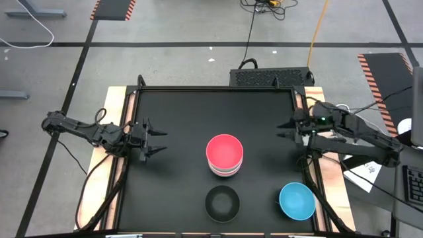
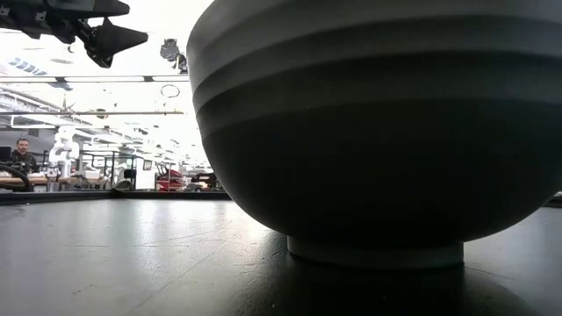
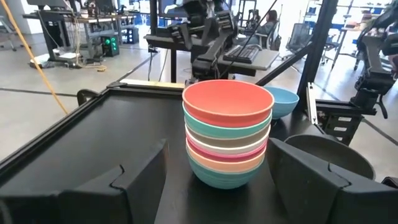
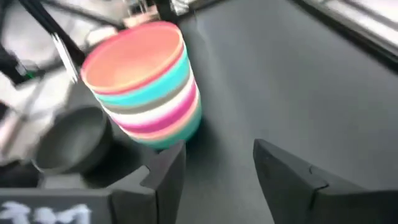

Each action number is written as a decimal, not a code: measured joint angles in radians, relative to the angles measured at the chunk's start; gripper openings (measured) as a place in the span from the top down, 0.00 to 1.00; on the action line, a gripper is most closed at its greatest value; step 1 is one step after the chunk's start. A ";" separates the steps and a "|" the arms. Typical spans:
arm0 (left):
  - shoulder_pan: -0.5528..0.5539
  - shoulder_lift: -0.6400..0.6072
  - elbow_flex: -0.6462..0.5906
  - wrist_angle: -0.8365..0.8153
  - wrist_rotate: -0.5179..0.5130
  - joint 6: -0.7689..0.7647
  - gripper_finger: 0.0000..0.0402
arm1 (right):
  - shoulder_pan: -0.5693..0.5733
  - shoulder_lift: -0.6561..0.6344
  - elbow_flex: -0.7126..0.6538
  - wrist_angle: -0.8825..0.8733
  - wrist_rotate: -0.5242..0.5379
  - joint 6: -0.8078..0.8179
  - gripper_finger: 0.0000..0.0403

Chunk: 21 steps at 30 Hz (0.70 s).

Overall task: Nest bowls inside each other
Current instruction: Stack the blue bowl on top of the red bowl

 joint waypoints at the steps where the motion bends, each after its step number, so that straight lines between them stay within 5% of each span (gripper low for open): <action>1: 0.000 0.000 0.000 -0.003 0.000 0.000 0.32 | -0.007 0.034 0.006 -0.007 -0.001 -0.020 0.57; 8: 0.000 0.000 0.000 -0.003 0.072 -0.015 0.32 | -0.058 0.214 0.010 0.036 -0.063 -0.115 0.61; 15: 0.000 0.000 0.000 -0.003 0.098 -0.034 0.32 | -0.075 0.306 0.011 -0.043 -0.399 -0.187 0.61; 21: 0.000 0.000 0.000 -0.002 0.097 -0.033 0.32 | -0.040 0.333 -0.005 -0.052 -0.440 -0.161 0.61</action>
